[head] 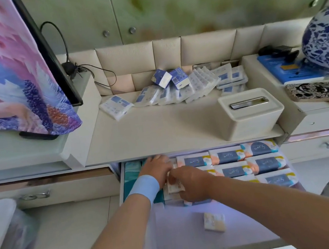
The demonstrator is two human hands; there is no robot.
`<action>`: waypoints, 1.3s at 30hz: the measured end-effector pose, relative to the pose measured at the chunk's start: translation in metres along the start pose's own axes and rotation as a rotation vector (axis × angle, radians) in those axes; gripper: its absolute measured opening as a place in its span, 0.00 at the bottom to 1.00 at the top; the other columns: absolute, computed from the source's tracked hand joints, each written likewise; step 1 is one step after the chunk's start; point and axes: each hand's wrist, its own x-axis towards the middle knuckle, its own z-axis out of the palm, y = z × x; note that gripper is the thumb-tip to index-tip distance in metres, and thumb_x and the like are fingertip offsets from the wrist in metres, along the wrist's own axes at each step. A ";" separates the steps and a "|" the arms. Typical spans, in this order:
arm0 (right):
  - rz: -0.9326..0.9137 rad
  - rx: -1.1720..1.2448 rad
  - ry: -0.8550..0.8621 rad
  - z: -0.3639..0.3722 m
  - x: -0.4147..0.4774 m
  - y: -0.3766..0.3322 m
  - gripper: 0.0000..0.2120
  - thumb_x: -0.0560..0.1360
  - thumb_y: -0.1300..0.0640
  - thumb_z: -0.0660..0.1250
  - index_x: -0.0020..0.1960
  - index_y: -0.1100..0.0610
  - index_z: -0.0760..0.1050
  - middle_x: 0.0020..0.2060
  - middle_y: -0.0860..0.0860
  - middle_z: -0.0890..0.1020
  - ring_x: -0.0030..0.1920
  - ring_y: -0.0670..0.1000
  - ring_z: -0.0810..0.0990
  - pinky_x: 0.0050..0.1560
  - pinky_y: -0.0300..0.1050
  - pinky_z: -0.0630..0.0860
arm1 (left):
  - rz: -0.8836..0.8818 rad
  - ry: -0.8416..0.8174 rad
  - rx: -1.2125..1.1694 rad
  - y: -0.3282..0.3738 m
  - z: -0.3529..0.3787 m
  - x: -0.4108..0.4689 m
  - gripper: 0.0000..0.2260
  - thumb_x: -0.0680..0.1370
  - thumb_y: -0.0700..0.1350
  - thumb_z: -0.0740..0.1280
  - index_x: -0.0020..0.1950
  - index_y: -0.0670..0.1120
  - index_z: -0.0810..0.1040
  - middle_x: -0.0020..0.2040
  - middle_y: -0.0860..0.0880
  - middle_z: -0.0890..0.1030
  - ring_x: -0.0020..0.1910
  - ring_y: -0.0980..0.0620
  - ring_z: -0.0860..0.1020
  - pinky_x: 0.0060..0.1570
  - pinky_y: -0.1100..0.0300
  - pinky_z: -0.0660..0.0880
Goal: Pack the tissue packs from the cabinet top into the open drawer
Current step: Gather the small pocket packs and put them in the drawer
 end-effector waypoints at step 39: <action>0.220 -0.438 -0.380 0.045 -0.086 0.027 0.21 0.78 0.55 0.65 0.70 0.57 0.69 0.63 0.58 0.77 0.61 0.59 0.78 0.59 0.52 0.76 | 0.061 -0.382 -0.035 0.110 0.006 -0.063 0.14 0.77 0.51 0.61 0.59 0.49 0.79 0.57 0.45 0.80 0.53 0.44 0.79 0.54 0.52 0.77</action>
